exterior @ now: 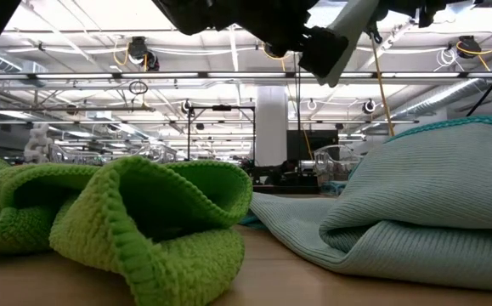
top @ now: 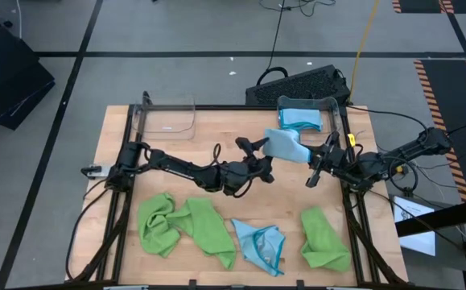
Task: Fold microfiber towels
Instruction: Put the folded blue microfiber cloth into the right transparent bin
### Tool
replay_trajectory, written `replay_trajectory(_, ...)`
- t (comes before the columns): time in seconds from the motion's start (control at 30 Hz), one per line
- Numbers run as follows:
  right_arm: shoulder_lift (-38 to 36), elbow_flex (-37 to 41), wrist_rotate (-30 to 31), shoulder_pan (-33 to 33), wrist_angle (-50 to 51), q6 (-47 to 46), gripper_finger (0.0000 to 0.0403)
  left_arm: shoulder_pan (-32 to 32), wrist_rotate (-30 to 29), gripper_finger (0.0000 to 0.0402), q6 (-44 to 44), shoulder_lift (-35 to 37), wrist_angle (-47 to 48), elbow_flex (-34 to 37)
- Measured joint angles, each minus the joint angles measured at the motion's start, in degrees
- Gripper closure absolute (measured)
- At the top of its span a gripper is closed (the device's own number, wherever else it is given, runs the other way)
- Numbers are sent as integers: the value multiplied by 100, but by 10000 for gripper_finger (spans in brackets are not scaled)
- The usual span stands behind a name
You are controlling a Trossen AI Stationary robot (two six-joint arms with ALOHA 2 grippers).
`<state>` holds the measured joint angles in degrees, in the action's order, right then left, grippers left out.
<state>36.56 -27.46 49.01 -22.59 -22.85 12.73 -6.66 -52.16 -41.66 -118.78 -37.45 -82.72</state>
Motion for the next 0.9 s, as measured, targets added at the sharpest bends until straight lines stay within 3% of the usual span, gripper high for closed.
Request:
replay_trajectory(0.17, 1, 0, -3, 0, 11, -16, 387, -66, -117, 232, -406, 0, 6, 0)
replay_trajectory(0.4, -3, 0, -14, 0, 540, -451, 387, -294, -681, 381, -1192, 76, 157, 2)
replay_trajectory(0.53, -2, 0, -285, 0, 822, -706, 387, -382, -702, 382, -1120, 203, 697, 2)
replay_trajectory(0.67, -1, 0, -466, -2, 1390, -1133, 386, -376, -663, 391, -406, 416, 1893, 2)
replay_trajectory(0.77, 12, 0, -537, -2, 1929, -1668, 371, -348, -246, 390, 219, 546, 2756, 2)
replay_trajectory(0.9, 124, 0, -575, -2, 2791, -2598, 320, -280, 556, 389, 924, 566, 3657, 2)
